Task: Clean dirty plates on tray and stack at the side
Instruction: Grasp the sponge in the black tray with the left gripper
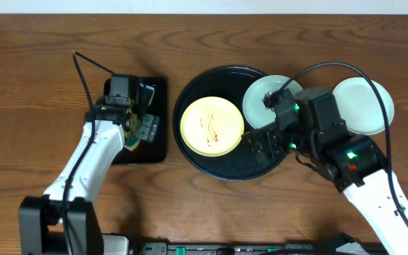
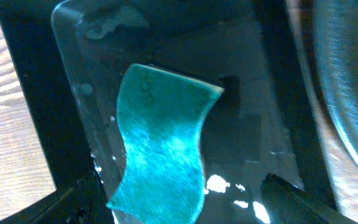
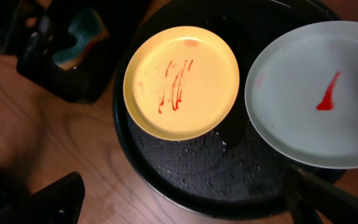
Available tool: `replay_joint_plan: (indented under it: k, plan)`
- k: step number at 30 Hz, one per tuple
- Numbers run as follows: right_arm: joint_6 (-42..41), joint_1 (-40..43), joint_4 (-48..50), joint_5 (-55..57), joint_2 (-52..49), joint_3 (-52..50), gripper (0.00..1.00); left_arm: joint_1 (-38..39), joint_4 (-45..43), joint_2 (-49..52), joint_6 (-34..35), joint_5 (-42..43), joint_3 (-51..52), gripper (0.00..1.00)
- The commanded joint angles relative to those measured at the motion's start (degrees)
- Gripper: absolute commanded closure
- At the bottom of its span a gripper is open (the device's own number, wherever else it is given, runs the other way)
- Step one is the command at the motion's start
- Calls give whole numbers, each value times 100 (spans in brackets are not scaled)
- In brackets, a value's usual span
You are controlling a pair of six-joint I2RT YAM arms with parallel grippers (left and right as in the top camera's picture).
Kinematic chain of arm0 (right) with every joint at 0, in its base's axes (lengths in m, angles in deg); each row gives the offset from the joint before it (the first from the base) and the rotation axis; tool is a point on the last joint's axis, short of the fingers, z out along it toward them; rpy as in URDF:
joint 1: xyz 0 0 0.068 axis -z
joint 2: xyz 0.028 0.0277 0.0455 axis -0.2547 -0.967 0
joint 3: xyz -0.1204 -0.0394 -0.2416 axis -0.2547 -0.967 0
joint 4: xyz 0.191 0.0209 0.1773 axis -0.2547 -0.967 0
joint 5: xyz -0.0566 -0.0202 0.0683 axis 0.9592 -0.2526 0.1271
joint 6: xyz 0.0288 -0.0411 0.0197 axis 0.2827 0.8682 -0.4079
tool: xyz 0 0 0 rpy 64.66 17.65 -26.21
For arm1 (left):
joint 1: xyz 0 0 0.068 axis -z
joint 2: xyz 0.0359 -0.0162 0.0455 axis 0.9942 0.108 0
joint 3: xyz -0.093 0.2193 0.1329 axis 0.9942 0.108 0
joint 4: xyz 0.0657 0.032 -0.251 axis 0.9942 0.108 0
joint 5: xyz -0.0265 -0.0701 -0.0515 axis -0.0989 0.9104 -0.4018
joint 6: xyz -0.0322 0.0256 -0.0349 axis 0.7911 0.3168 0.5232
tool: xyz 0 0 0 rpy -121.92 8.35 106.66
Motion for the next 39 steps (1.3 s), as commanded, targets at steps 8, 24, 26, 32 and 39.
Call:
replay_joint_plan:
  k: [8,24,26,32,39]
  plan:
    - [293,-24,-190,-26,186,87,1,-466,-588,479,-173,466,-79,17]
    - [282,-24,-157,-26,186,87,1,-470,-820,1209,-170,905,-79,36]
    - [284,-24,-157,-26,186,87,1,-470,-868,1241,-168,905,-79,39]
    - [284,-24,-155,-24,186,87,1,-514,-984,1241,-142,905,-79,45]
    - [286,-24,-153,-22,186,87,1,-629,-938,1121,9,905,-83,47]
